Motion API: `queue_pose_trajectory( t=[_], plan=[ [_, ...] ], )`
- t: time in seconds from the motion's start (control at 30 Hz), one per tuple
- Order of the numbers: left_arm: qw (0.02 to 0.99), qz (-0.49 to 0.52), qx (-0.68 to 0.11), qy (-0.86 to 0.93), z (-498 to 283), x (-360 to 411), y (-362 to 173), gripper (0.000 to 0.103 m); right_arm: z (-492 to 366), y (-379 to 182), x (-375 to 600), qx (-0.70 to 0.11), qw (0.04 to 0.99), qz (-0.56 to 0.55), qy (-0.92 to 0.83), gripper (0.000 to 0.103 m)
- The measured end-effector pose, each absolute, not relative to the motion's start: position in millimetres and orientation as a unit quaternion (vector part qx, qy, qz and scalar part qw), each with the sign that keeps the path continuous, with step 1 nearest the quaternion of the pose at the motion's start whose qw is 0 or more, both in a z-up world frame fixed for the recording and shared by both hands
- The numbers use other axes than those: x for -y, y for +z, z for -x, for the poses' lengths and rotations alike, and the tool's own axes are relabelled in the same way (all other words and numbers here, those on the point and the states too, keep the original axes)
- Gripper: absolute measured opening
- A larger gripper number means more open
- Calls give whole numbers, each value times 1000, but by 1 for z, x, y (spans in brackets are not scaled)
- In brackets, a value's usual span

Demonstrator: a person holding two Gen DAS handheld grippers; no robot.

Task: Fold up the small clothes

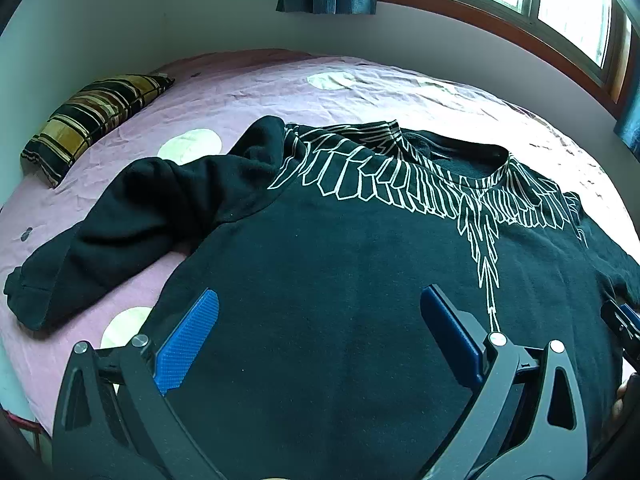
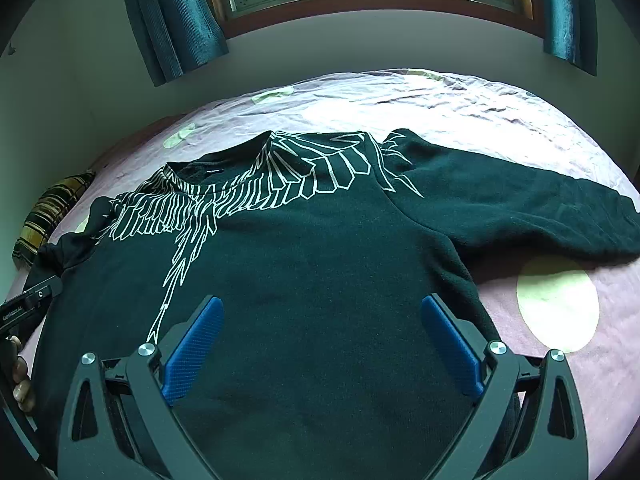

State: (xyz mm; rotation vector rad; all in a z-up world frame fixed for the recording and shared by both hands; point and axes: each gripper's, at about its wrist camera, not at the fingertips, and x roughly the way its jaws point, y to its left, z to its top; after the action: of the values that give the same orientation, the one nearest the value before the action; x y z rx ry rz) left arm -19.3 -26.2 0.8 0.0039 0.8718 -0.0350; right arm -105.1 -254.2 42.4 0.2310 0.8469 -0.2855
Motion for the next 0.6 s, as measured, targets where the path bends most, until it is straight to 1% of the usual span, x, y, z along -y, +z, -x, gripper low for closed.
queue_pose_trajectory(
  t=[0.6],
  plan=[
    [906,-2,-423,-15,21,28,1,101,105,44,251,-415,893,-109,-137,98]
  ],
)
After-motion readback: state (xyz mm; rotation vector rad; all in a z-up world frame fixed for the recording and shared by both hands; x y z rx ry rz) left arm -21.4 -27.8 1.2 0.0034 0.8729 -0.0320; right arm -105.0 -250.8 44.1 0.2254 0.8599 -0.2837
